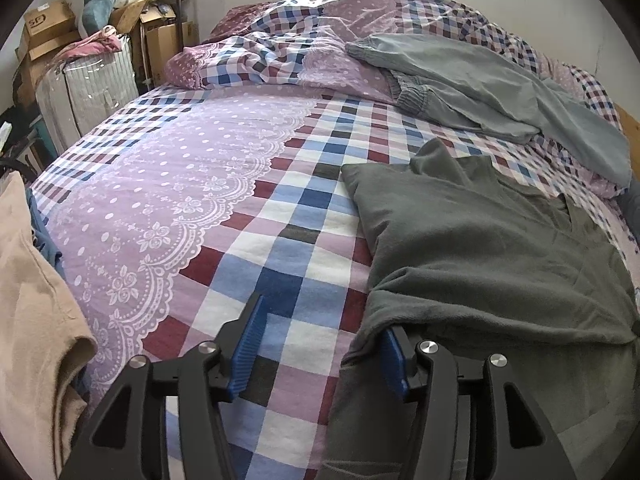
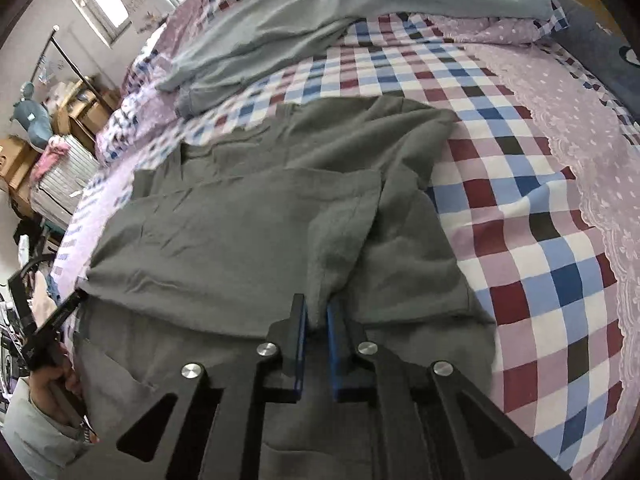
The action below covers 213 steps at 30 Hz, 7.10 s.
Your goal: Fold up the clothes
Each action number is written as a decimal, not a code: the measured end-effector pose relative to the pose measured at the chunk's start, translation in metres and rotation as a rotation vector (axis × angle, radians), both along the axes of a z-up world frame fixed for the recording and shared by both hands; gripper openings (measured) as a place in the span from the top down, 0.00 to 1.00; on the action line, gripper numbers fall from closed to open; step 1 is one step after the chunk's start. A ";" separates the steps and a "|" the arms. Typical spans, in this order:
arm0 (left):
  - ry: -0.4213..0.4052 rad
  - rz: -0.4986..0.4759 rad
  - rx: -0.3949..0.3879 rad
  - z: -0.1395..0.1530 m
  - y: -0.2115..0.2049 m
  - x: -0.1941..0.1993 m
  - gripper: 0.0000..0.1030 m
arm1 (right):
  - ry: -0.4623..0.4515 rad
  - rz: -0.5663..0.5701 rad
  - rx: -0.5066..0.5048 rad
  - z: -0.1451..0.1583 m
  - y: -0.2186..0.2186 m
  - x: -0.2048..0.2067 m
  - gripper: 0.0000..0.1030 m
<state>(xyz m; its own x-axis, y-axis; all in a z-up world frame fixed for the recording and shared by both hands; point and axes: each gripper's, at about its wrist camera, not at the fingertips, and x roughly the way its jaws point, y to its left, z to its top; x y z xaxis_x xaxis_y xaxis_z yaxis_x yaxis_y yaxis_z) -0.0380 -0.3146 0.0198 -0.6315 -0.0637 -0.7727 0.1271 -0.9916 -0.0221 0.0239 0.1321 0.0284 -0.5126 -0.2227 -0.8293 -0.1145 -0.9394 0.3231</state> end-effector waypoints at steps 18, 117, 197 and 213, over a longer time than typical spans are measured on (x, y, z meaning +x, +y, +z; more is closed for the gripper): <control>0.154 -0.009 0.301 0.058 -0.045 0.056 0.25 | 0.187 -0.120 -0.114 0.017 0.047 -0.005 0.81; 0.080 -0.127 0.477 0.008 -0.030 0.094 0.62 | 0.230 0.146 0.114 0.004 -0.160 0.103 0.28; 0.134 -0.112 0.434 0.025 -0.019 0.087 0.97 | 0.304 0.042 0.132 0.027 -0.079 0.105 0.28; 0.086 -0.012 0.332 0.016 -0.009 0.080 0.97 | 0.150 -0.062 0.119 0.027 0.069 0.134 0.31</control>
